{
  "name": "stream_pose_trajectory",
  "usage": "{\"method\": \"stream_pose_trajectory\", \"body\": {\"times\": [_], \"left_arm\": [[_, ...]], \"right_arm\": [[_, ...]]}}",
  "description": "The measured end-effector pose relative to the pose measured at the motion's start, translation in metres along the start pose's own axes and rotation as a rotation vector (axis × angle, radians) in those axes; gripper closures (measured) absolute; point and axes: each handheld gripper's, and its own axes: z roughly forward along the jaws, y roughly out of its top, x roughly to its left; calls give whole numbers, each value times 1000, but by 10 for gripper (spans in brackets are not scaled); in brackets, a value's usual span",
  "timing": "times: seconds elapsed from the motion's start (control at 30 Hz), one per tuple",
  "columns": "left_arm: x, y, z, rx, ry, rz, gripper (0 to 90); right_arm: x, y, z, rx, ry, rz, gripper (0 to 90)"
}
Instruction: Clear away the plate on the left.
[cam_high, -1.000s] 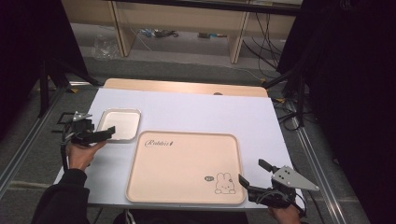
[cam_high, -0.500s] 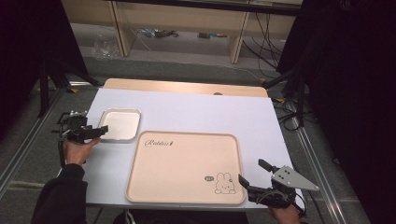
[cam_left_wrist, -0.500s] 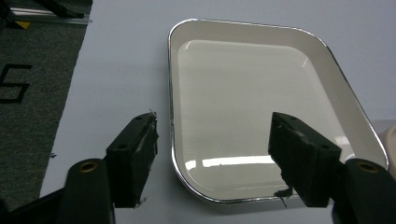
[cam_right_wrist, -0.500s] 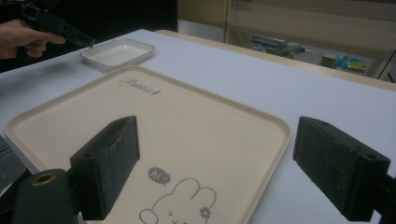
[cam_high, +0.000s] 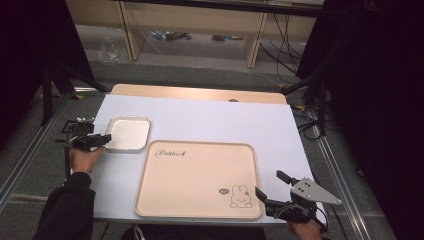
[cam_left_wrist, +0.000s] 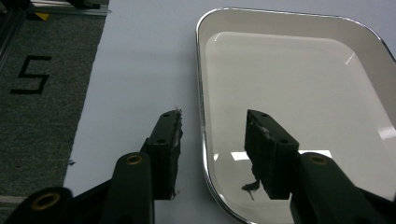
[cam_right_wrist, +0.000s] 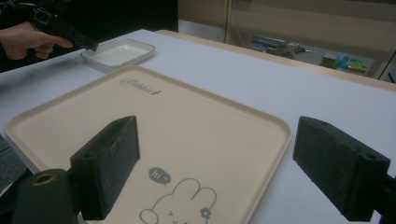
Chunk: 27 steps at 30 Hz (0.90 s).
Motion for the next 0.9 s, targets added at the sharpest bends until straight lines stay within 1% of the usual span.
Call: {"method": "stream_pose_trajectory", "body": {"times": [0.03,0.1,0.17,0.27,0.33,0.37,0.4,0.43,0.47,0.5,0.53,0.57,0.6,0.7,0.73,0.77,0.8,0.83,0.87,0.9], "left_arm": [[0,1,1,2,0,10,596],[-1,1,3,12,1,14,621],[-1,1,5,29,2,12,652],[0,0,8,35,-4,11,692],[0,-1,10,45,0,-3,719],[-1,-1,10,51,-2,-1,730],[0,-1,10,49,-6,3,742],[-1,-1,10,47,-1,-20,748],[0,-1,11,45,-7,-6,759],[1,0,11,40,-9,-1,774],[2,0,11,38,-6,-4,795],[1,-1,10,37,3,-32,816],[3,-1,9,35,-8,-18,827],[2,-1,9,27,-16,-44,841],[3,-1,8,21,-22,-33,845],[2,-1,7,11,-22,-56,849],[3,0,5,2,-34,-45,854],[4,0,5,-11,-45,-54,859],[4,0,3,-16,-48,-59,864],[3,0,2,-24,-52,-74,873]], "right_arm": [[0,0,0,-2,2,1,153],[0,0,0,-2,2,0,153],[0,0,1,-9,-4,1,152],[0,0,0,-2,2,0,153],[0,0,0,-1,2,1,152],[0,0,0,-2,2,0,152],[0,0,0,-2,2,1,152],[0,0,0,-1,0,0,153],[0,0,0,-2,0,0,153],[0,0,0,-2,0,0,153],[0,0,0,-2,0,0,152],[0,0,0,-2,1,0,153],[0,0,0,-2,1,0,153],[0,0,1,-8,-1,1,153],[0,0,1,-7,1,2,152],[-1,0,0,3,-9,-16,153],[-1,0,1,-14,-3,-8,153],[-1,0,1,-12,-3,-6,153],[-1,0,0,-1,-7,-17,153],[-2,0,0,-1,-7,-17,152]]}}
